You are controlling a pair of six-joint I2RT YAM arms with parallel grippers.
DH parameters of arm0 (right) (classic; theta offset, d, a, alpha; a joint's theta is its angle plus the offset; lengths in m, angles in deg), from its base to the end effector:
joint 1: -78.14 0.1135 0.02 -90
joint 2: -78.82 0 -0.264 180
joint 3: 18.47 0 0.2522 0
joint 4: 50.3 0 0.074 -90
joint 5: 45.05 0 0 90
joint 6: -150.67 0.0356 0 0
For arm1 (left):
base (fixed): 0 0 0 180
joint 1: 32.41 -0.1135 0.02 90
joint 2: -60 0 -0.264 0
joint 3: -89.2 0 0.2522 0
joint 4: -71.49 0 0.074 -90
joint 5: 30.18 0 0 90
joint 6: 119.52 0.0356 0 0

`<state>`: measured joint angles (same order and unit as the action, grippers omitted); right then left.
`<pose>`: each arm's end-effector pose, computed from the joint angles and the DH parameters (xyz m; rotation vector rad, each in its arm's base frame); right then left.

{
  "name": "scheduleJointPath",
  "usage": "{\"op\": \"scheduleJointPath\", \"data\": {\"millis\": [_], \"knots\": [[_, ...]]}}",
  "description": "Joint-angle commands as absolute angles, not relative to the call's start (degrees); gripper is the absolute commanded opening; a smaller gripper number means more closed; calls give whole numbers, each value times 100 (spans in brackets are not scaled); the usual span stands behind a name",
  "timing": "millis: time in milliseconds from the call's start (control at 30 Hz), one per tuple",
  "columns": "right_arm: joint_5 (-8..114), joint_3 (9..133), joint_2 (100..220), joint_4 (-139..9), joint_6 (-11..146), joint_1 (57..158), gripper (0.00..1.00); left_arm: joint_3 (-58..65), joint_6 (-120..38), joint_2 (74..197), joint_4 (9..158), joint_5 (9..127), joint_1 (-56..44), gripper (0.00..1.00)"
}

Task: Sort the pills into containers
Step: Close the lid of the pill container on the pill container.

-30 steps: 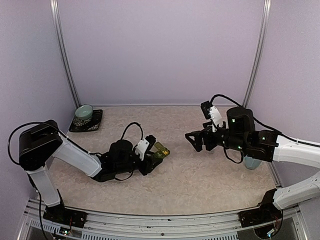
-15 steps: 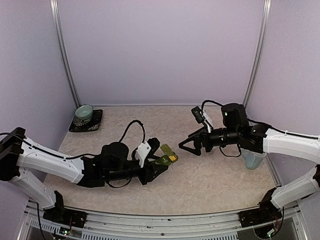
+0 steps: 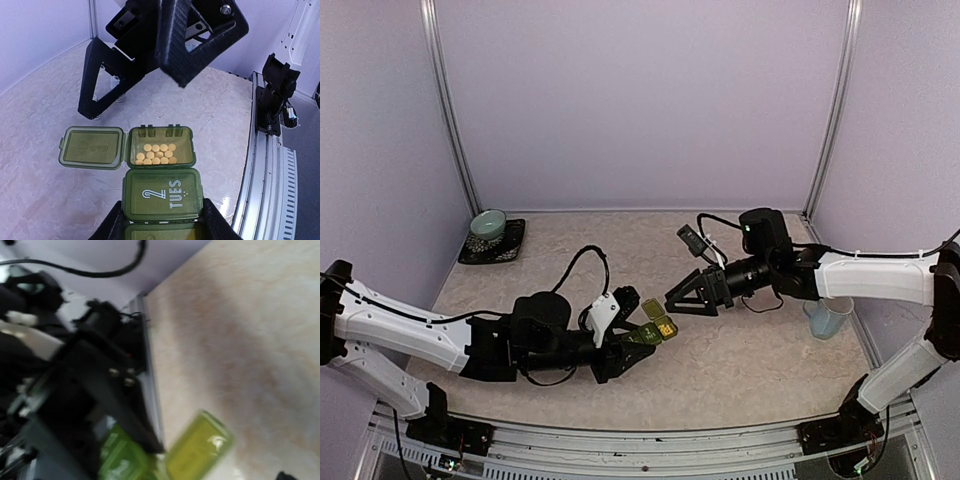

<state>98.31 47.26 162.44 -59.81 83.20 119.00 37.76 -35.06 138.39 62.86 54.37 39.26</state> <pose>0.2197 0.2278 0.2546 -0.9872 2.0102 1.6000 0.0962 -0.2795 0.2234 1.0204 1.6918 -0.8164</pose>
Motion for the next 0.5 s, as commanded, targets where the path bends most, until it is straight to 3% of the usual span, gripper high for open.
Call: {"op": "scheduleJointPath", "data": {"millis": [0, 467], "knots": [[10647, 4798, 16305, -5477, 8524, 12029, 100, 3553, -3476, 13841, 6455, 5416, 4015, 33], [10428, 5143, 16667, -6000, 8121, 12390, 100, 3579, -3461, 13796, 6425, 5317, 4087, 32]]}}
